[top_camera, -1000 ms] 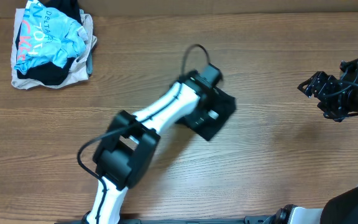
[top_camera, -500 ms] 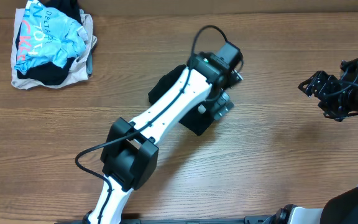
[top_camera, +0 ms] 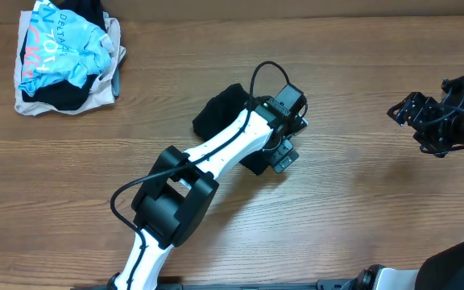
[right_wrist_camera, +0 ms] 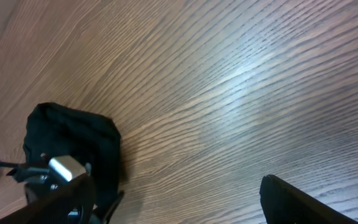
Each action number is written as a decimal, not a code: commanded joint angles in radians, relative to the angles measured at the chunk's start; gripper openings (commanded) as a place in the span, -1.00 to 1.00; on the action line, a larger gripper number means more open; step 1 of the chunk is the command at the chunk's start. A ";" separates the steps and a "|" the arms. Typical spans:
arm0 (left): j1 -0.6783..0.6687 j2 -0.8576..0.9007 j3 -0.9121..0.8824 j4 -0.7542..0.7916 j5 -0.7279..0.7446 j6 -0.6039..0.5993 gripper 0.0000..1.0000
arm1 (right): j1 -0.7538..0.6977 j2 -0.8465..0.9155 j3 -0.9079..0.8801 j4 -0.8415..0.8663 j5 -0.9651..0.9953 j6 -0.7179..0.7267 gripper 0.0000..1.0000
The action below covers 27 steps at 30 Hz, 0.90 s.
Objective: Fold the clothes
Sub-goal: 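Grasp the folded black bundle with the left gripper, then carry the bundle with the left gripper onto the clothes pile at far left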
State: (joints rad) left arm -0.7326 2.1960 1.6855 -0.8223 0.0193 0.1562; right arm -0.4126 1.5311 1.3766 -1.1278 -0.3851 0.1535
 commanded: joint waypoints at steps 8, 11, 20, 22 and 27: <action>0.004 0.008 -0.065 0.067 -0.027 -0.006 0.36 | -0.005 -0.011 0.015 -0.001 0.010 -0.005 0.76; 0.005 0.008 -0.065 0.068 -0.027 -0.007 -0.23 | -0.005 -0.011 0.015 -0.001 0.010 -0.005 0.77; 0.007 0.008 -0.042 0.048 -0.032 -0.007 -0.92 | -0.005 -0.011 0.015 -0.005 0.030 -0.005 0.76; 0.012 0.007 0.008 -0.001 -0.063 -0.012 -0.92 | -0.005 -0.011 0.015 -0.007 0.042 -0.005 0.76; 0.049 0.007 0.275 -0.220 -0.164 -0.030 -0.91 | -0.005 -0.011 0.015 -0.005 0.049 -0.005 0.76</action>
State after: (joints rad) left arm -0.7090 2.2078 1.7927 -0.9874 -0.0807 0.1482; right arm -0.4126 1.5311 1.3766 -1.1378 -0.3527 0.1532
